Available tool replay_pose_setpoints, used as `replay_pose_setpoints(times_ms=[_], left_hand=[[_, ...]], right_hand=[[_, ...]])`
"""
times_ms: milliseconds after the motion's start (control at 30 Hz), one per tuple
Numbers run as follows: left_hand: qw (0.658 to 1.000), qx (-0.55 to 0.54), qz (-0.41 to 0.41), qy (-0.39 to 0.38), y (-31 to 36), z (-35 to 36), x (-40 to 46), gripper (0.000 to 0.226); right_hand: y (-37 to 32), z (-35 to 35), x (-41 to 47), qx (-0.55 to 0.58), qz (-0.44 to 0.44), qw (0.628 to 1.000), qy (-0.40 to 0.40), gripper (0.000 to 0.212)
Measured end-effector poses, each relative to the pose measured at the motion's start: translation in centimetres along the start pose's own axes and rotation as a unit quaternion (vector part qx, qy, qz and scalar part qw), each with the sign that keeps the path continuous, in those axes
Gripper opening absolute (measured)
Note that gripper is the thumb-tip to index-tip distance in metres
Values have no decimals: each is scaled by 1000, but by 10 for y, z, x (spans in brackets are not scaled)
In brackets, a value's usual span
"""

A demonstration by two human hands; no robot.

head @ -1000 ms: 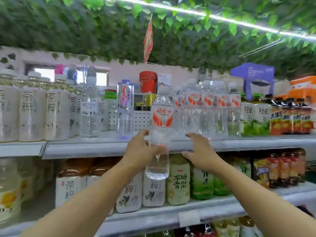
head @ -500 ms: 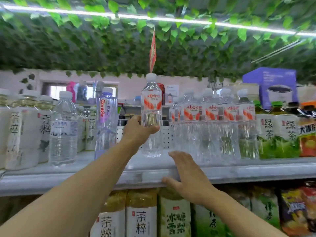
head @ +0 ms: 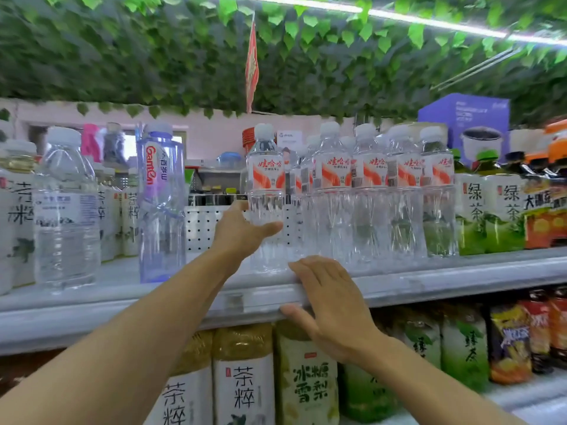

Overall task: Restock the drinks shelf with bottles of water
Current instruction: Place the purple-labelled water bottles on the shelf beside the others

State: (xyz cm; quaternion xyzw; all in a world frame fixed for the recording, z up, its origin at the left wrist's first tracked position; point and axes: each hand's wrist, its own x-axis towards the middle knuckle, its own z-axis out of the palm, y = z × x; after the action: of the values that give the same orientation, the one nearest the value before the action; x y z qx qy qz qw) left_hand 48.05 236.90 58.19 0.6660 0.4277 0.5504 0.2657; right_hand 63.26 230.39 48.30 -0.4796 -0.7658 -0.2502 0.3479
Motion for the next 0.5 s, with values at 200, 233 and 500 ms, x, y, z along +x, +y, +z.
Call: replay_pose_setpoints(times_ms=[200, 233, 500], left_hand=[[994, 43, -37, -92, -3, -8, 8, 63], [992, 59, -38, -103, -2, -9, 12, 59], [969, 180, -70, -156, 4, 5, 59, 65]], right_hand=[[-1, 4, -1, -39, 12, 999, -4, 66], [-1, 5, -1, -44, 13, 999, -4, 68], [2, 10, -1, -74, 7, 997, 18, 71]])
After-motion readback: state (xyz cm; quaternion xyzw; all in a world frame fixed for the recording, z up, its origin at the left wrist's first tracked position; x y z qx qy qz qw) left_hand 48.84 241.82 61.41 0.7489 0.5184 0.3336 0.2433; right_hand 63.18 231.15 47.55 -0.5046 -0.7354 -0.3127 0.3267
